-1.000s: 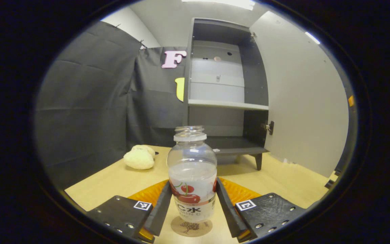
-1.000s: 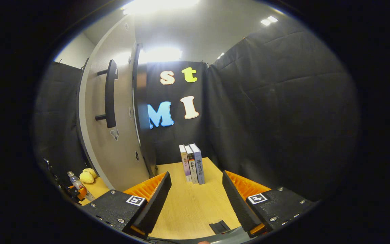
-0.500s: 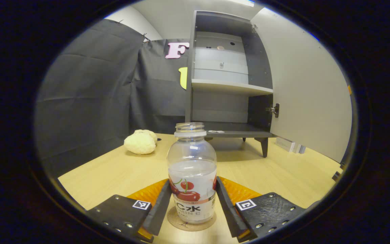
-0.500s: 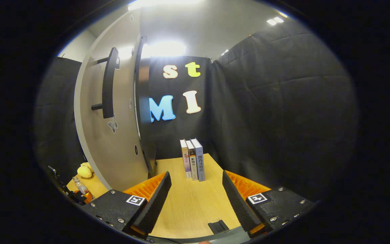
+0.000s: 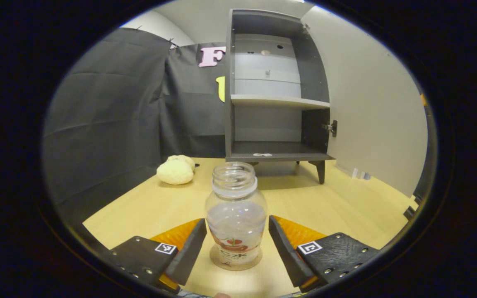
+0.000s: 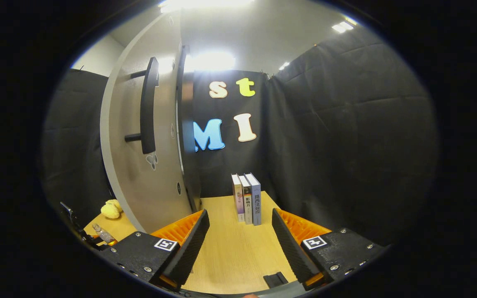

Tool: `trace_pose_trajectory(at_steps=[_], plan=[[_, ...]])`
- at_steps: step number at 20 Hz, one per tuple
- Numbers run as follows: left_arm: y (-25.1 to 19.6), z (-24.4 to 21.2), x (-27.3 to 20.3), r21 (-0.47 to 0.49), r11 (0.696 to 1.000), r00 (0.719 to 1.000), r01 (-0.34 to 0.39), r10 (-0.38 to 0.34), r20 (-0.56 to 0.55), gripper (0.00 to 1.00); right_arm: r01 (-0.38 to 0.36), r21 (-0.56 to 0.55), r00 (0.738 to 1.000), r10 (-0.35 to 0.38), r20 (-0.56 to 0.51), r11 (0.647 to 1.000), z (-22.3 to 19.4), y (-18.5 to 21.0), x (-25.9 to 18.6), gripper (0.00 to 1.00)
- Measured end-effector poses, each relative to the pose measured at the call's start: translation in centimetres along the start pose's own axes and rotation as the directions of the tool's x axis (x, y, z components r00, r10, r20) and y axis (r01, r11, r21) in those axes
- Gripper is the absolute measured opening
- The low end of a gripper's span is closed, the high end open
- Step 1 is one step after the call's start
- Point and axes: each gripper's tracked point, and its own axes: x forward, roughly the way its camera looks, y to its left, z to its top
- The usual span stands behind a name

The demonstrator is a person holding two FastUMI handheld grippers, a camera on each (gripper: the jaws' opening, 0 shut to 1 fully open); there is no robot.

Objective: Open the cabinet door with the right hand, grasp the bottle in the cabinet with the left hand and place it on the coaster, then close the cabinet door with the right hand.

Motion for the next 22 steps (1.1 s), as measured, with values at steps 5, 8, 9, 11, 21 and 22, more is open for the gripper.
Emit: trace_pose_trajectory(at_steps=[5,8,9,11,21,22], plan=[[0.0,6.7,-2.8,0.033,0.999,0.994,0.007,-0.01,0.108,0.9,-0.014,0.031,0.999,0.013,0.048,0.999,2.6,0.1,0.5,0.92],[1.7,11.0,-5.0,0.031,0.999,0.985,-0.043,0.037,0.171,0.9,-0.01,0.03,0.997,0.008,0.077,0.999,4.9,-0.2,0.7,0.94],[2.5,12.3,-5.7,0.028,0.997,0.982,-0.065,0.059,0.18,0.9,-0.008,0.028,0.996,0.005,0.087,1.0,5.8,-0.2,0.7,0.94],[3.7,14.2,-6.9,0.024,0.995,0.98,-0.096,0.09,0.178,0.89,-0.002,0.021,0.994,-0.001,0.106,1.0,7.5,-0.1,0.6,0.94],[12.7,20.2,-10.9,-0.064,0.988,0.966,-0.137,0.148,0.213,0.88,0.103,0.023,0.973,-0.106,0.203,0.994,14.2,2.3,-1.2,0.94],[13.6,20.3,-11.0,-0.066,0.988,0.963,-0.142,0.153,0.221,0.88,0.103,0.021,0.972,-0.106,0.208,0.994,14.2,2.9,-1.3,0.94]])
